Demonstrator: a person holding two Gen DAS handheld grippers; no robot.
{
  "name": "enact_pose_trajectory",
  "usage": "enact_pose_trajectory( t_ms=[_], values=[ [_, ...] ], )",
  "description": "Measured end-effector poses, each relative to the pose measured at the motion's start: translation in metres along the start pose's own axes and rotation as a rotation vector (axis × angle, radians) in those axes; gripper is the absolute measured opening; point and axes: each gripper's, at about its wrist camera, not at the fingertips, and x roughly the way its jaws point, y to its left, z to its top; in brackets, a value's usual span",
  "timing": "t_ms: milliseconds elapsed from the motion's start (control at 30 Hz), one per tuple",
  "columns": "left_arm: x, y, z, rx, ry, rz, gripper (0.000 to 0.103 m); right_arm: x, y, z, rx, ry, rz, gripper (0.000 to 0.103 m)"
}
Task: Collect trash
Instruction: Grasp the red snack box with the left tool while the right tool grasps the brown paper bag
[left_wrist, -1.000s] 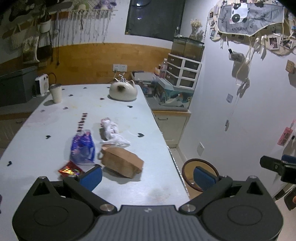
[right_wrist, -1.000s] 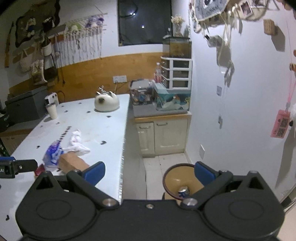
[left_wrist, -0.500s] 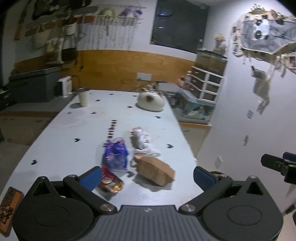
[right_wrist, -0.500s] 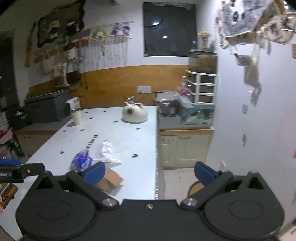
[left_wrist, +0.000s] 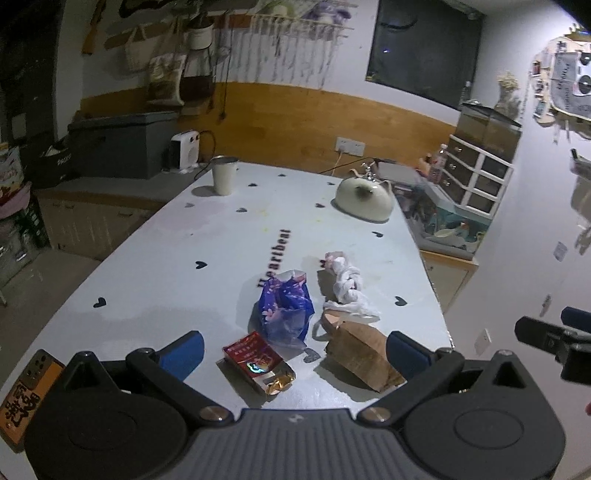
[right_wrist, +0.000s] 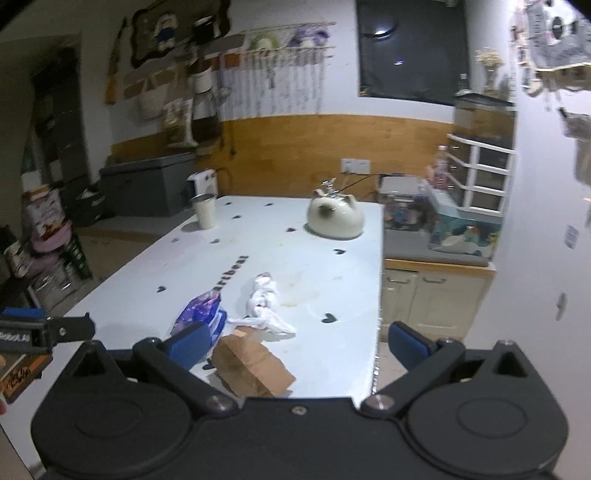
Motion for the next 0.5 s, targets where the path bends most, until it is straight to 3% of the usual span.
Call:
enact_pose_trajectory(
  t_ms=[500],
  values=[
    [0.093, 0.037, 0.019, -0.061, 0.176, -0.046, 0.103, 0.11, 0.015, -0.009, 0.02, 0.121, 0.095, 0.103]
  ],
)
